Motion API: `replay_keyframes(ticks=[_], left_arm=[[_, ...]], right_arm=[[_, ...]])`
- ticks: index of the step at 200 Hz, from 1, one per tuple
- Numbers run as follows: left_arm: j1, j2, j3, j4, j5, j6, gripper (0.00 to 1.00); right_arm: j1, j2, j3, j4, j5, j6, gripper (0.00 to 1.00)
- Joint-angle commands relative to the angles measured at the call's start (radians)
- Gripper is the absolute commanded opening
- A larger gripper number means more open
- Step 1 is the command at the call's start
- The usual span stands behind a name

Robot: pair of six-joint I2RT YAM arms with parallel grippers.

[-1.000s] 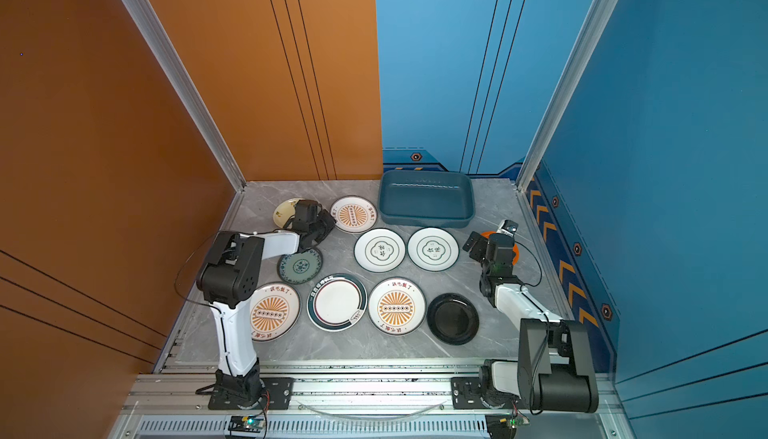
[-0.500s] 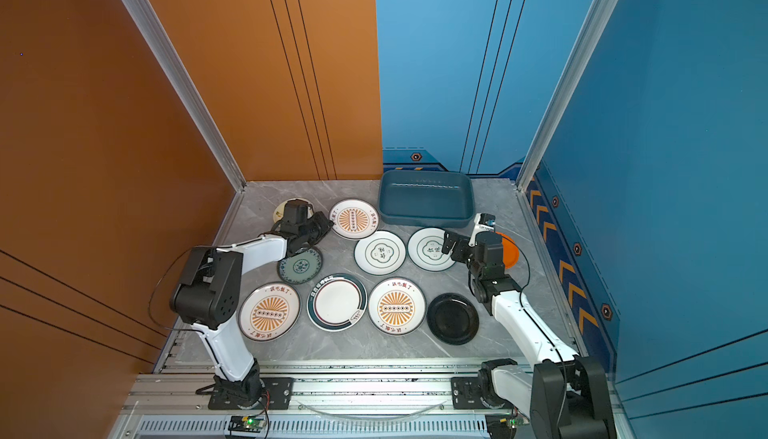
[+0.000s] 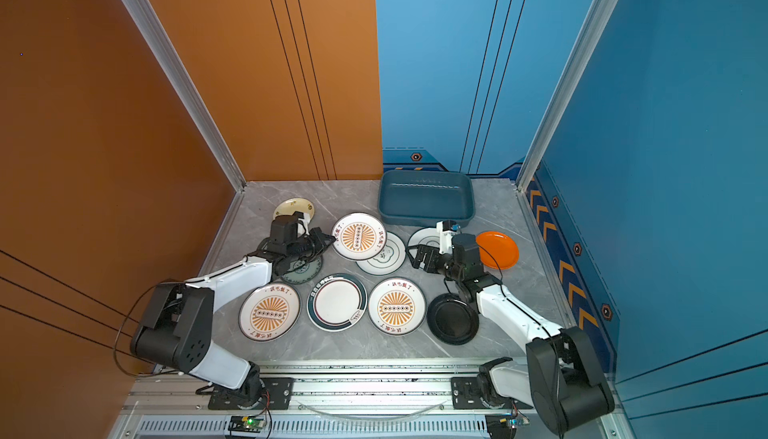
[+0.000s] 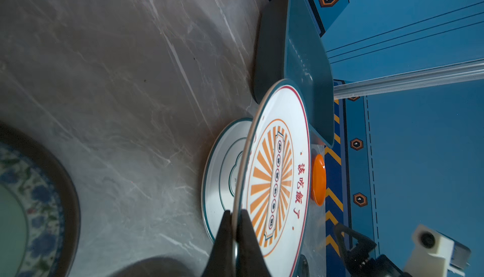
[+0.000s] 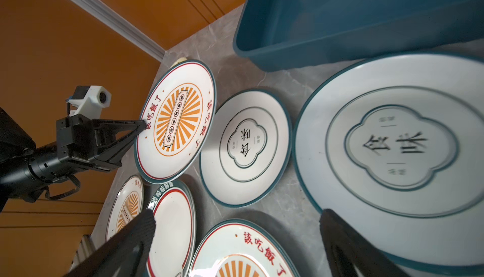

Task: Place the plates into the plastic bin on the countertop
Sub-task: 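Grasp the raised sunburst plate with the right gripper from the left gripper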

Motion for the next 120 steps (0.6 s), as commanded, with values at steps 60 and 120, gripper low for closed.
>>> replay_keyframes(ticks=[60, 120], left_arm=[[-0.056, -0.127, -0.057, 0.011, 0.103, 0.008, 0.0], [-0.116, -0.074, -0.015, 0.03, 0.097, 0.013, 0.0]], right_arm=[[0.097, 0.294, 0.127, 0.348, -0.162, 0.169, 0.85], [0.123, 0.414, 0.189, 0.446, -0.214, 0.25, 0.48]])
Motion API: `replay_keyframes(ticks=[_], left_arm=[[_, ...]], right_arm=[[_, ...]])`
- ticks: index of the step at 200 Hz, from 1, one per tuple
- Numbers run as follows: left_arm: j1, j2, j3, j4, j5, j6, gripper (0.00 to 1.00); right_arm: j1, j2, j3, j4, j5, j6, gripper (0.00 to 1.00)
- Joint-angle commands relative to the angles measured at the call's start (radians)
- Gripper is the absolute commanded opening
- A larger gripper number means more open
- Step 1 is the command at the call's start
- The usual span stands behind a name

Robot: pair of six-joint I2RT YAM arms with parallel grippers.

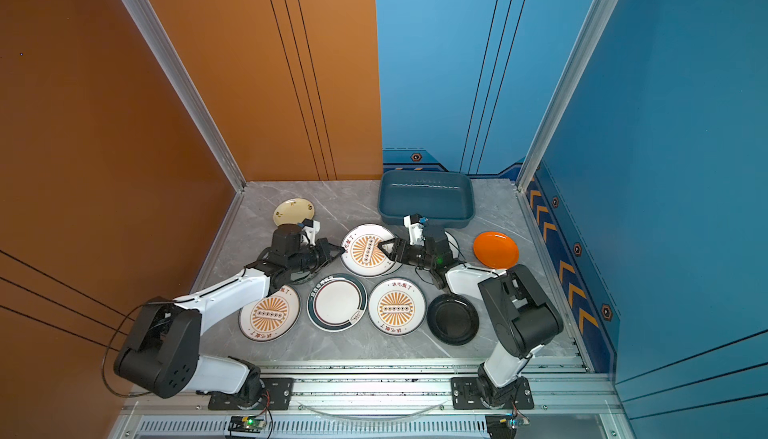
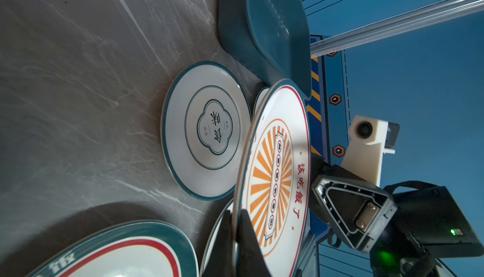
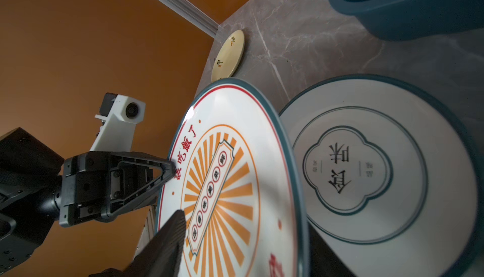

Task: Place the plates into the plastic bin on the countertop
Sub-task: 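Grasp the raised sunburst plate with the right gripper from the left gripper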

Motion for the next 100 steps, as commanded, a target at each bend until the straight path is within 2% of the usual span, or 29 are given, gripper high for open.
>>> replay_keyframes(ticks=[1, 23, 49, 58, 100], left_arm=[[-0.021, 0.014, 0.04, 0.036, 0.022, 0.013, 0.0], [-0.028, 0.016, 0.044, 0.036, 0.014, 0.022, 0.0], [-0.03, 0.022, 0.047, 0.025, 0.009, 0.039, 0.0], [-0.03, 0.025, 0.049, 0.021, 0.007, 0.043, 0.0], [-0.034, 0.024, 0.053, 0.018, 0.01, 0.064, 0.0]], right_arm=[[0.013, 0.019, 0.034, 0.074, -0.038, 0.037, 0.47], [0.013, 0.024, 0.032, 0.074, -0.04, 0.04, 0.32], [0.013, 0.031, 0.033, 0.076, -0.045, 0.049, 0.05], [0.012, 0.034, 0.035, 0.078, -0.047, 0.051, 0.0], [0.002, 0.02, 0.055, 0.053, -0.056, 0.053, 0.0]])
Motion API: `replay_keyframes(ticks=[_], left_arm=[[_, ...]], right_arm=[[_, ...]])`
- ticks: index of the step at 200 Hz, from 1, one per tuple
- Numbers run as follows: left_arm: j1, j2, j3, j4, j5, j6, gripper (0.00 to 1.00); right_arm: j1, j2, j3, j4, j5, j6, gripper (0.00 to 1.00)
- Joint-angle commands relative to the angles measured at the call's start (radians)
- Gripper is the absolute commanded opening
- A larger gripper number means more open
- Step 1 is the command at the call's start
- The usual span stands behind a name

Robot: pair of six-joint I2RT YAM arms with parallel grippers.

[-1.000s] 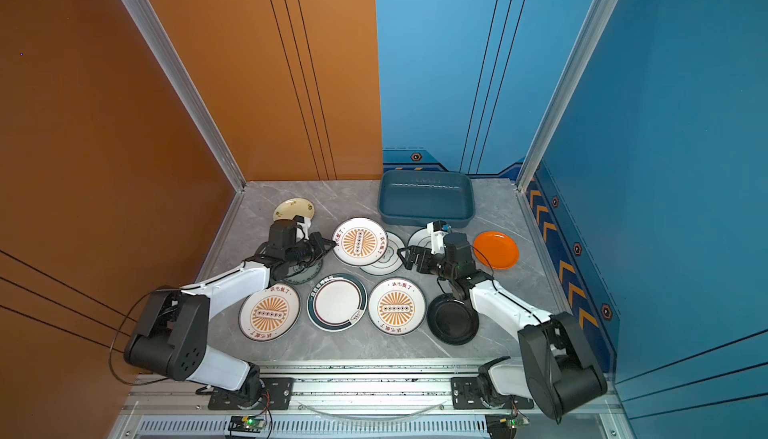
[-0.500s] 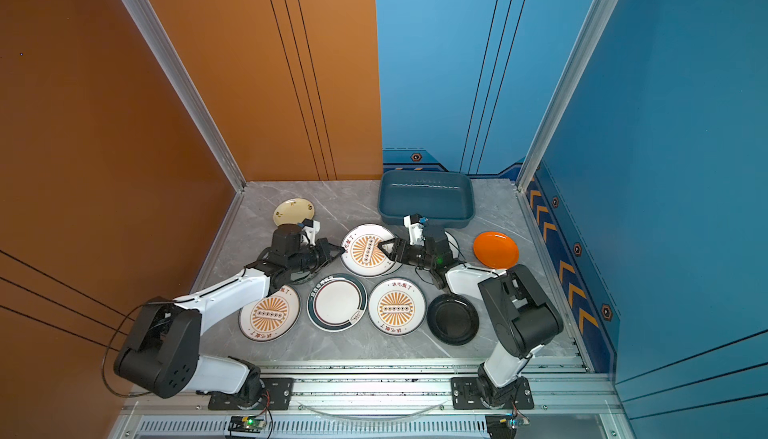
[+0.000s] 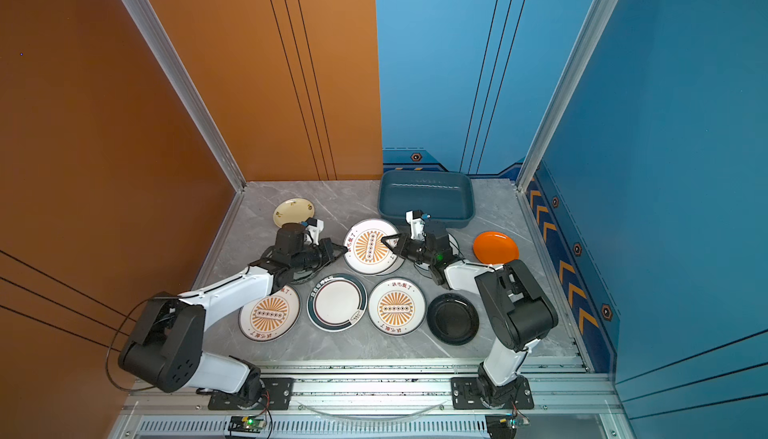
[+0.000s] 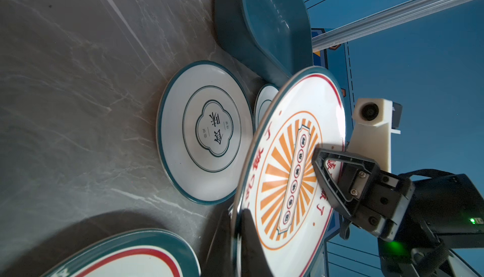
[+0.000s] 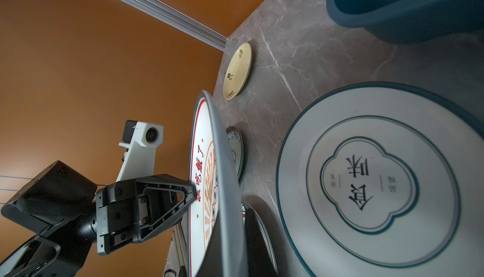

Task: Place the plates into the plastic bin on the countertop
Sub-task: 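Grasp the raised sunburst plate with the right gripper from the left gripper, then carry the plate into the teal bin with the right gripper while the left withdraws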

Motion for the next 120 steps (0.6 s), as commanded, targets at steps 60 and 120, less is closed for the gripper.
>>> replay_keyframes(ticks=[60, 120], left_arm=[[-0.023, -0.056, 0.036, 0.007, 0.024, 0.088, 0.57], [0.018, -0.12, -0.024, 0.018, 0.001, 0.122, 0.98]], right_arm=[[-0.057, -0.117, 0.184, -0.374, 0.025, -0.248, 0.0], [-0.23, -0.031, 0.458, -0.554, 0.09, -0.229, 0.0]])
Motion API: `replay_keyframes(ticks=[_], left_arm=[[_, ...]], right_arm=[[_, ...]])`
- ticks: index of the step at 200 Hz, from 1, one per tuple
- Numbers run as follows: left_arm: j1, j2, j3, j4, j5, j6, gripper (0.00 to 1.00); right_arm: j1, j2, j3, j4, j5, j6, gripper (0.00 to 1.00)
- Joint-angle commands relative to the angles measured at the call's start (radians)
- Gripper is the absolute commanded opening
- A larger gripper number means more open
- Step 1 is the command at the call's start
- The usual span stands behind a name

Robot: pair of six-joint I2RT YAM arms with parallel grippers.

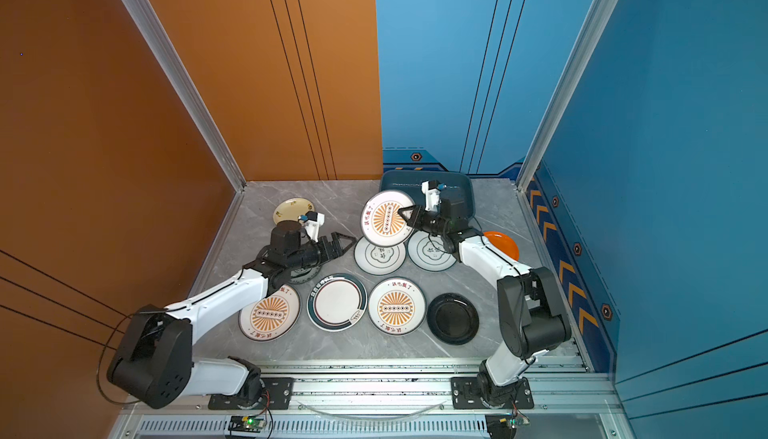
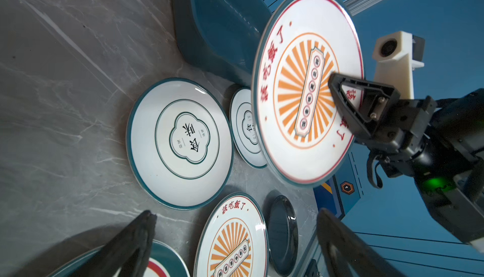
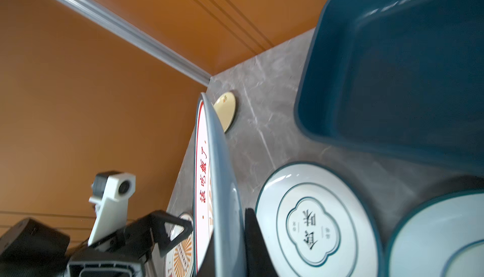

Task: Place the plates into the plastic bin on the countertop
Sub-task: 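Carry the plate into the teal bin with the right gripper while the left withdraws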

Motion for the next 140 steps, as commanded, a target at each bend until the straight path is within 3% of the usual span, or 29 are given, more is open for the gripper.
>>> replay_keyframes(ticks=[1, 56, 92, 140], left_arm=[[0.027, -0.024, -0.032, 0.015, -0.005, 0.027, 0.98], [0.104, -0.041, -0.109, 0.063, 0.06, -0.002, 0.98], [0.109, -0.111, -0.118, -0.033, -0.009, 0.06, 0.98], [0.108, -0.167, -0.12, -0.091, -0.069, 0.097, 0.98]], right_arm=[[-0.057, 0.046, 0.132, -0.096, 0.048, -0.008, 0.0], [-0.116, 0.301, 0.421, -0.144, 0.092, 0.1, 0.0], [-0.128, 0.492, 0.604, -0.196, 0.111, 0.135, 0.0], [-0.127, 0.638, 0.727, -0.218, 0.141, 0.168, 0.0]])
